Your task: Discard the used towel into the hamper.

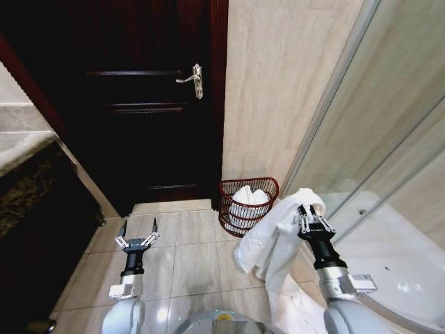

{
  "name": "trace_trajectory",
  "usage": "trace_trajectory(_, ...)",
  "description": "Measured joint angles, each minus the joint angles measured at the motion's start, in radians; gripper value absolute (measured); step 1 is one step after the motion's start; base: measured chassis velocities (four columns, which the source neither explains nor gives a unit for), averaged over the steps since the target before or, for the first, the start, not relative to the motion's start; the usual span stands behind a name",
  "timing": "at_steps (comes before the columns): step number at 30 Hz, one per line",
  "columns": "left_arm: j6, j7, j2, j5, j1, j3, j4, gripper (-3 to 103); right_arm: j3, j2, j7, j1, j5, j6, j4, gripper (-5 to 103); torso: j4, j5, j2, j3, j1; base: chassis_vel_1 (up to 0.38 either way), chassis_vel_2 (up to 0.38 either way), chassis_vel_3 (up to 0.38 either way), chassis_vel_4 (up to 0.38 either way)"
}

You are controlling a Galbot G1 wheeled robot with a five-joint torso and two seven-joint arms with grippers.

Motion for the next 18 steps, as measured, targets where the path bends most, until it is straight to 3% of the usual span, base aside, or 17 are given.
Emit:
trace_trajectory(9,0.084,0.003,0.0,-0.004,-0.006,0.004,-0.057,100,0.003,0.029,0.005,0.001,0.067,-0.013,-0.003,13,0.0,0.0001,0.038,0.025,0.013,0.0,0.0,0.0,0.0)
trace_trajectory(18,0.12,0.007,0.0,-0.007,0.009,0.008,-0.086,100,0.003,0.026,0.005,0.001,0.076,-0.021,0.02,13,0.0,0.0,0.072,0.046,0.026,0.0,0.0,0.0,0.0)
